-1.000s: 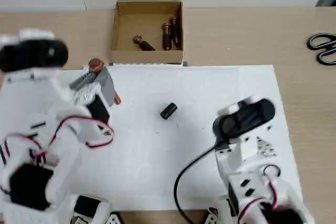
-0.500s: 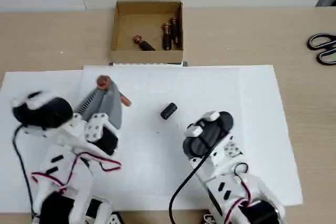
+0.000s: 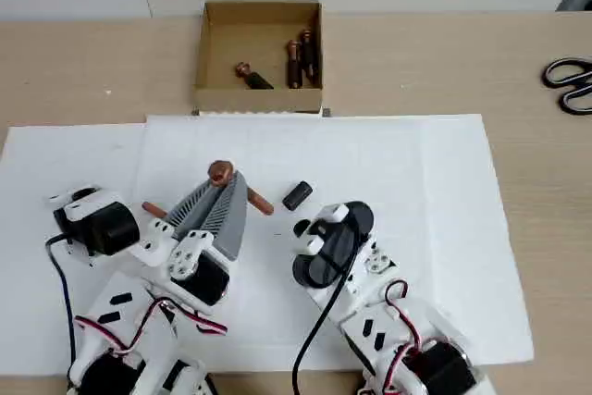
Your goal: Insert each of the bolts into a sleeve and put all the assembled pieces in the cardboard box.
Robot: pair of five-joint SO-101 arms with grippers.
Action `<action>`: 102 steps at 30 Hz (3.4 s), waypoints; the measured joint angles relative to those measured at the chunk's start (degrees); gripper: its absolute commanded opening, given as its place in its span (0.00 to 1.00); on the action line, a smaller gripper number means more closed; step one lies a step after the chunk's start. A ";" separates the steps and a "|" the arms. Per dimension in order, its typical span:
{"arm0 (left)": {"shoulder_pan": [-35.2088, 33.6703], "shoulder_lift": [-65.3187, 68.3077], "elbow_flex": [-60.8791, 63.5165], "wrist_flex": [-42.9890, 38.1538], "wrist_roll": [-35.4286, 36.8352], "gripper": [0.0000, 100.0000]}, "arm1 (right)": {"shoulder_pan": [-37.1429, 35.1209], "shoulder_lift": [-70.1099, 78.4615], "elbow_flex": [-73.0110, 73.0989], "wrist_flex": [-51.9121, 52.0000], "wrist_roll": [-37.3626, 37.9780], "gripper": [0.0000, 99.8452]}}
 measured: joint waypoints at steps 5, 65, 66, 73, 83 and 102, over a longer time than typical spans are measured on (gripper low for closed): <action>3.08 0.00 0.18 0.00 0.00 0.00 | 0.00 0.00 0.09 -1.76 0.00 0.00; 5.36 -0.09 6.33 -1.41 -3.78 0.00 | -3.25 0.09 0.35 -6.68 5.27 0.00; 5.36 -0.09 6.59 -0.97 -3.08 0.00 | -3.25 0.09 0.35 -6.68 5.27 0.00; 5.54 -0.26 8.53 -0.79 -2.02 0.00 | -3.25 0.26 0.44 -12.22 8.35 0.00; 8.00 -0.70 12.31 2.11 -3.34 0.00 | -3.16 0.53 2.11 -15.03 10.90 0.00; -3.43 0.09 14.51 13.80 -26.99 0.24 | 0.00 -0.88 1.32 -16.79 10.99 0.00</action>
